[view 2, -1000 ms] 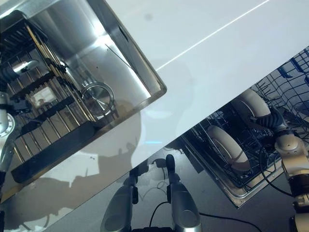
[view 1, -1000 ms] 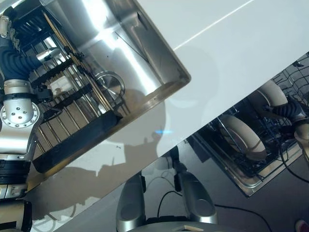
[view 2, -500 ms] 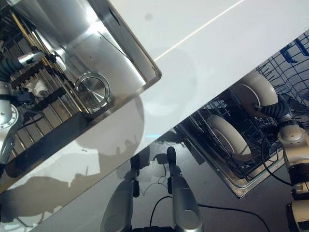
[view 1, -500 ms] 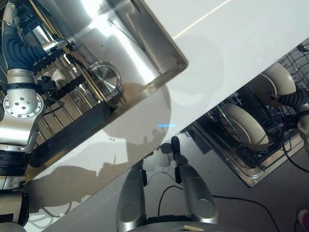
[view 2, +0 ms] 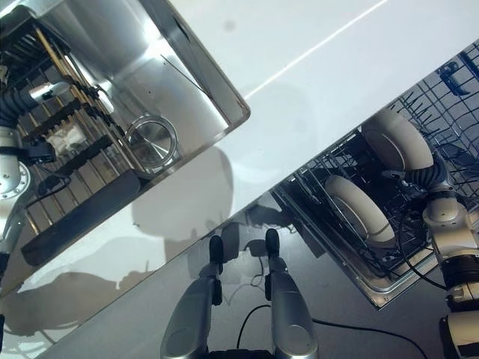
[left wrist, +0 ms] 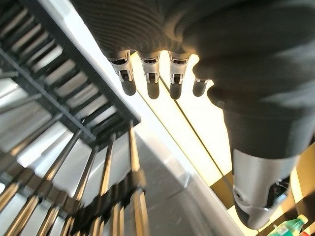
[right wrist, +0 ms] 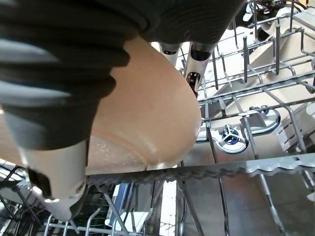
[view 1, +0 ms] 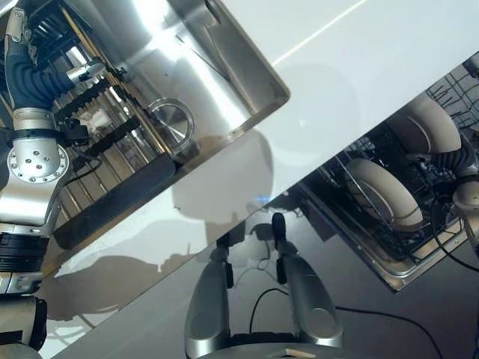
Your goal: Pick up plates and place into dishwasher.
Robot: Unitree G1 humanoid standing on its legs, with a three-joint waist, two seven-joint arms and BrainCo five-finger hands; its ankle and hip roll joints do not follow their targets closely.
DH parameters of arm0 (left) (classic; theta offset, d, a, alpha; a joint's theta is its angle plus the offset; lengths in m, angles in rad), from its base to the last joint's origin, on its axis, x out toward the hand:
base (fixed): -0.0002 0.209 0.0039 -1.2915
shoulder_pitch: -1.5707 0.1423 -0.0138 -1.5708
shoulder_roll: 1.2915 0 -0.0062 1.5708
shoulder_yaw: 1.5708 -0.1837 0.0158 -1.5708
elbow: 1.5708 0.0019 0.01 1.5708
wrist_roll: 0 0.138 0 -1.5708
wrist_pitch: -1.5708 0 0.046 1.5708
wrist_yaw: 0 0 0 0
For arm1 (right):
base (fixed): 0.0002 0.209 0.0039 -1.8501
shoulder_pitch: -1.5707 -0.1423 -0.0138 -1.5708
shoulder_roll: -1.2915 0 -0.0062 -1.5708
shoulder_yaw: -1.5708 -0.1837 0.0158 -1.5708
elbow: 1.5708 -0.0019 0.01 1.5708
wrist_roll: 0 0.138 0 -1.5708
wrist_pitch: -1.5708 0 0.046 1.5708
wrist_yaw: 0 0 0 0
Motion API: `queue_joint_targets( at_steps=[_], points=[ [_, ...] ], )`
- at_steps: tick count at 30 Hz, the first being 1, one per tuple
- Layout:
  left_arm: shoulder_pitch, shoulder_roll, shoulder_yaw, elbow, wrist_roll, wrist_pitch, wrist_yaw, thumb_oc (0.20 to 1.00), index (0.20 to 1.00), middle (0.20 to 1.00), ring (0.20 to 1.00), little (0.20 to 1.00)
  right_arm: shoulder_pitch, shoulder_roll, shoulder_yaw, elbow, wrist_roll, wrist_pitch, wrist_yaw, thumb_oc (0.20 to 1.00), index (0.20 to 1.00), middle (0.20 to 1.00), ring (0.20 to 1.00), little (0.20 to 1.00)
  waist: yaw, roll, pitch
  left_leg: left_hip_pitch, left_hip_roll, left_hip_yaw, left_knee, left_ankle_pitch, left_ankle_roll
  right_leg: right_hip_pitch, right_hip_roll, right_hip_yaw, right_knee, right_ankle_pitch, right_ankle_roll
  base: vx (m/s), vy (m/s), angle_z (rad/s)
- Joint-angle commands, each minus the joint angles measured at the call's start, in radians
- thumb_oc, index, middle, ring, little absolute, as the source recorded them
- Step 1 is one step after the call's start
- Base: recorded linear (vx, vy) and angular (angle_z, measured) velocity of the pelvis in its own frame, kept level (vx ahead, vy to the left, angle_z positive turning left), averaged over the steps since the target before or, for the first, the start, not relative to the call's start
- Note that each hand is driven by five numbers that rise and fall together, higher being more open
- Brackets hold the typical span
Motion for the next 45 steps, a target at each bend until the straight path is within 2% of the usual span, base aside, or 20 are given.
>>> queue_joint_targets(
  at_steps=[1,7,12,17,18,23,33,37,41,43,45],
  points=[
    [0.027,-0.012,0.073,-0.023,-0.026,-0.026,-0.003,1.000,1.000,1.000,1.000,1.000,0.087,0.025,0.009,-0.031,-0.040,0.024,-0.012,1.000,1.000,1.000,1.000,1.000,0.005,-0.013,-0.068,-0.085,-0.038,-0.026,0.018,0.032,0.036,-0.028,-0.026,-0.054,0.054,-0.041,0.051,0.04,0.007,0.05],
    [0.077,-0.029,0.103,-0.001,-0.055,-0.050,-0.040,1.000,1.000,1.000,1.000,1.000,0.122,0.026,-0.043,-0.075,-0.062,0.014,-0.044,1.000,1.000,1.000,1.000,1.000,0.005,-0.021,-0.092,-0.066,-0.038,-0.021,0.016,0.026,0.039,-0.009,-0.027,-0.054,0.049,-0.041,0.052,0.02,0.027,0.00],
    [0.154,-0.066,0.145,-0.018,-0.055,-0.062,-0.060,1.000,1.000,1.000,1.000,1.000,0.193,0.043,-0.130,-0.182,-0.111,0.032,-0.076,1.000,1.000,1.000,1.000,1.000,0.000,-0.031,-0.119,-0.039,-0.039,-0.013,0.010,0.018,0.045,0.016,-0.026,-0.049,0.043,-0.045,0.053,0.02,0.038,0.00],
    [0.206,-0.102,0.179,-0.016,-0.055,-0.070,-0.078,1.000,1.000,1.000,1.000,1.000,0.236,0.076,-0.211,-0.282,-0.109,0.034,-0.151,1.000,1.000,1.000,1.000,1.000,-0.006,-0.037,-0.145,-0.012,-0.038,-0.005,0.006,0.012,0.049,0.040,-0.025,-0.043,0.037,-0.049,0.056,0.03,0.043,-0.02],
    [0.242,-0.136,0.200,-0.012,-0.050,-0.080,-0.092,1.000,1.000,1.000,1.000,1.000,0.261,0.119,-0.262,-0.338,-0.093,0.015,-0.214,1.000,1.000,1.000,1.000,1.000,-0.013,-0.039,-0.157,0.003,-0.037,-0.002,0.005,0.007,0.050,0.052,-0.023,-0.036,0.037,-0.053,0.057,0.04,0.073,-0.06],
    [0.334,-0.244,0.223,-0.021,0.008,-0.117,-0.113,1.000,1.000,1.000,1.000,1.000,0.342,0.259,-0.342,-0.462,-0.141,-0.018,-0.340,1.000,1.000,1.000,1.000,1.000,-0.028,-0.038,-0.200,0.040,-0.034,0.012,0.000,-0.001,0.057,0.082,-0.019,-0.017,0.028,-0.055,0.059,0.05,0.081,-0.09],
    [0.421,-0.316,0.266,-0.017,0.011,-0.116,-0.145,1.000,1.000,1.000,1.000,1.000,0.412,0.338,-0.413,-0.579,-0.192,-0.033,-0.412,1.000,1.000,1.000,1.000,1.000,-0.056,-0.017,-0.244,0.077,-0.034,0.029,0.034,-0.024,0.056,0.106,-0.021,0.012,0.042,-0.065,0.056,0.02,0.071,-0.04],
    [0.461,-0.350,0.276,-0.022,0.007,-0.122,-0.167,1.000,1.000,1.000,1.000,1.000,0.442,0.350,-0.420,-0.598,-0.167,-0.040,-0.415,1.000,1.000,1.000,1.000,1.000,-0.068,-0.015,-0.246,0.067,-0.048,0.030,0.130,-0.062,0.058,0.114,-0.032,0.026,0.059,-0.069,0.046,0.01,0.115,-0.10],
    [0.530,-0.408,0.288,-0.037,0.027,-0.112,-0.199,1.000,1.000,1.000,1.000,1.000,0.468,0.371,-0.414,-0.566,-0.155,-0.068,-0.411,1.000,1.000,1.000,1.000,1.000,-0.065,-0.021,-0.265,0.051,-0.100,-0.018,0.323,-0.168,0.076,0.149,-0.057,0.077,0.077,-0.070,0.038,0.12,0.163,-0.26],
    [0.564,-0.422,0.300,-0.045,0.025,-0.111,-0.223,1.000,1.000,1.000,1.000,1.000,0.489,0.386,-0.419,-0.569,-0.152,-0.074,-0.414,1.000,1.000,1.000,1.000,1.000,-0.067,-0.017,-0.278,0.058,-0.102,-0.003,0.348,-0.193,0.083,0.164,-0.059,0.095,0.078,-0.071,0.041,0.13,0.224,-0.46],
    [0.590,-0.433,0.296,-0.043,0.016,-0.105,-0.242,1.000,1.000,1.000,1.000,1.000,0.541,0.407,-0.425,-0.584,-0.166,-0.093,-0.420,1.000,1.000,1.000,1.000,1.000,-0.090,0.007,-0.300,0.104,-0.109,0.020,0.296,-0.185,0.094,0.169,-0.064,0.118,0.090,-0.079,0.054,0.11,0.381,-0.39]
  ],
)
